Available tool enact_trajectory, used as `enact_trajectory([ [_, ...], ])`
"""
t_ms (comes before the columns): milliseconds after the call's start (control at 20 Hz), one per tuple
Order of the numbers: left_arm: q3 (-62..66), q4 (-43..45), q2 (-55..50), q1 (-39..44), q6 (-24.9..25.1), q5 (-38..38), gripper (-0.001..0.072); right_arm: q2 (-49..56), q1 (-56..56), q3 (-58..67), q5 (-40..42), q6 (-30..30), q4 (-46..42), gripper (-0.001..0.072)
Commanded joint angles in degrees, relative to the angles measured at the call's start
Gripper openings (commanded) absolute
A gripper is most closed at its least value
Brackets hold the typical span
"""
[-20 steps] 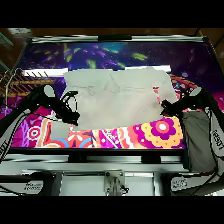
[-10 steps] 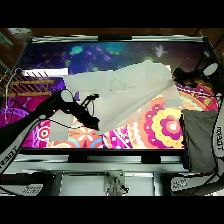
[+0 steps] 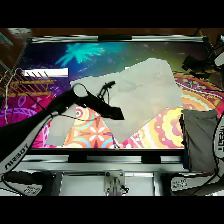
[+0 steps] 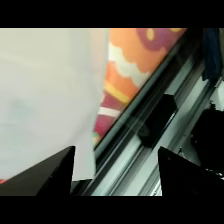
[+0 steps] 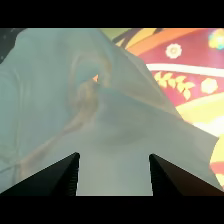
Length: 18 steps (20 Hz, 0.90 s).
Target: Fold the shirts.
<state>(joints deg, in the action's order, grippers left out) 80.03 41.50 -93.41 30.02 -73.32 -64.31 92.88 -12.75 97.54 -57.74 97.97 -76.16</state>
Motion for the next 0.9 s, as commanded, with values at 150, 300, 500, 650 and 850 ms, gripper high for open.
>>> enact_trajectory([
  [150,9.9,28.06,-0.63,-24.37,-10.47,-13.16,0.0691,-0.35,3.02,-2.27,-26.1,-8.09,5.79,0.0555],
  [300,9.86,28.17,-3.45,-31.5,-10.49,-14.49,0.072,-0.5,7.15,-8.74,-30.32,-9.64,9.49,0.0555],
  [500,9.97,27.93,-7.58,-33.24,-9.9,-9.88,0.072,-3.34,11.72,-16.87,-29.94,-10.62,14.43,0.0555],
  [650,9.99,27.69,-10.93,-30.82,-9.86,-5.25,0.072,-6.78,13.75,-22.12,-30.25,-10.27,14.45,0.0555],
  [850,10.01,23.39,-14.49,-27.15,-6.69,-0.7,0.0708,-10.03,16.13,-31.58,-29.44,-8.46,15.8,0.0634],
])
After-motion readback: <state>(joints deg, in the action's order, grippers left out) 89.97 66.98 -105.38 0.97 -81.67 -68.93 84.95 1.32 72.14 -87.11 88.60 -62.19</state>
